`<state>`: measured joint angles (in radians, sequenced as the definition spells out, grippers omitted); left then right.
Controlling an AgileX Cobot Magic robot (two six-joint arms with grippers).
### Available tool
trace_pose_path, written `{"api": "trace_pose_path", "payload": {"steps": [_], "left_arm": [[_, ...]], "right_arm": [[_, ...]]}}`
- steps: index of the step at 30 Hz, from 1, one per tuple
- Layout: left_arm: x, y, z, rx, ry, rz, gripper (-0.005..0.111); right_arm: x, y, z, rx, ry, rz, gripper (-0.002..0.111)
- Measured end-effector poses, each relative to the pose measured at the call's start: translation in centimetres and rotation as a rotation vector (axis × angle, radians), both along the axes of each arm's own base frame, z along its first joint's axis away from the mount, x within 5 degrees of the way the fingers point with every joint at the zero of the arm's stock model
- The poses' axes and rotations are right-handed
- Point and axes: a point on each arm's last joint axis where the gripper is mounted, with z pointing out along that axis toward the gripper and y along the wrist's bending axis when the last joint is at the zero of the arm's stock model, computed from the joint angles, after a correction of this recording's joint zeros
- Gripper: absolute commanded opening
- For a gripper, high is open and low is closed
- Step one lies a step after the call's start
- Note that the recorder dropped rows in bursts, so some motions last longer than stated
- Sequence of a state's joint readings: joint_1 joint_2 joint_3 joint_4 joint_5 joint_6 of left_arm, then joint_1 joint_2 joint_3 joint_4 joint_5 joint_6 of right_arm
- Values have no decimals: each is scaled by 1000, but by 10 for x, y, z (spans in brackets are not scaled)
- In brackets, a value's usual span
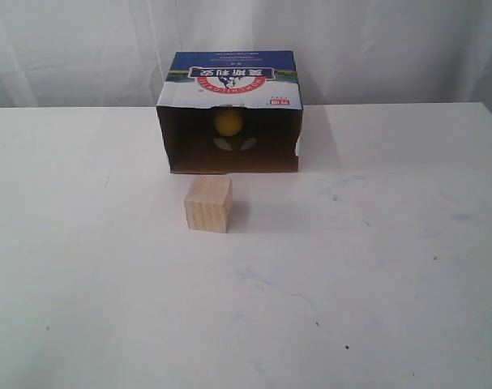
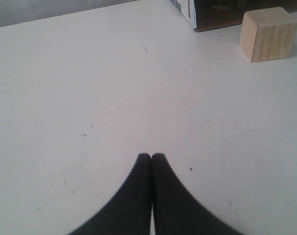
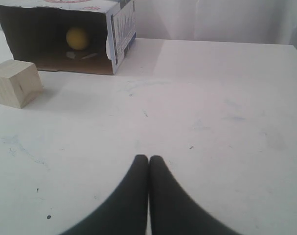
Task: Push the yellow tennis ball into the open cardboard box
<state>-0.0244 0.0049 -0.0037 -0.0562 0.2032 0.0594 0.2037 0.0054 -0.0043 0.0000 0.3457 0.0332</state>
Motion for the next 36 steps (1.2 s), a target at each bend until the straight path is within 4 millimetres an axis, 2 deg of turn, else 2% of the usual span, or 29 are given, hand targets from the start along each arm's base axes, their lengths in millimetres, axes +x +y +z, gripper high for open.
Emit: {"api": "trace_pose_path", "payload": {"steps": [8,15,36], "left_arm": [[0,0,0,0,0,0,0],[0,0,0,0,0,0,0],[0,0,0,0,0,0,0]], "right_arm": [[0,0,0,-2,-3,1,0],[2,0,7,-45,-90,11,0],[2,0,8,-68,-102,14,0]]}}
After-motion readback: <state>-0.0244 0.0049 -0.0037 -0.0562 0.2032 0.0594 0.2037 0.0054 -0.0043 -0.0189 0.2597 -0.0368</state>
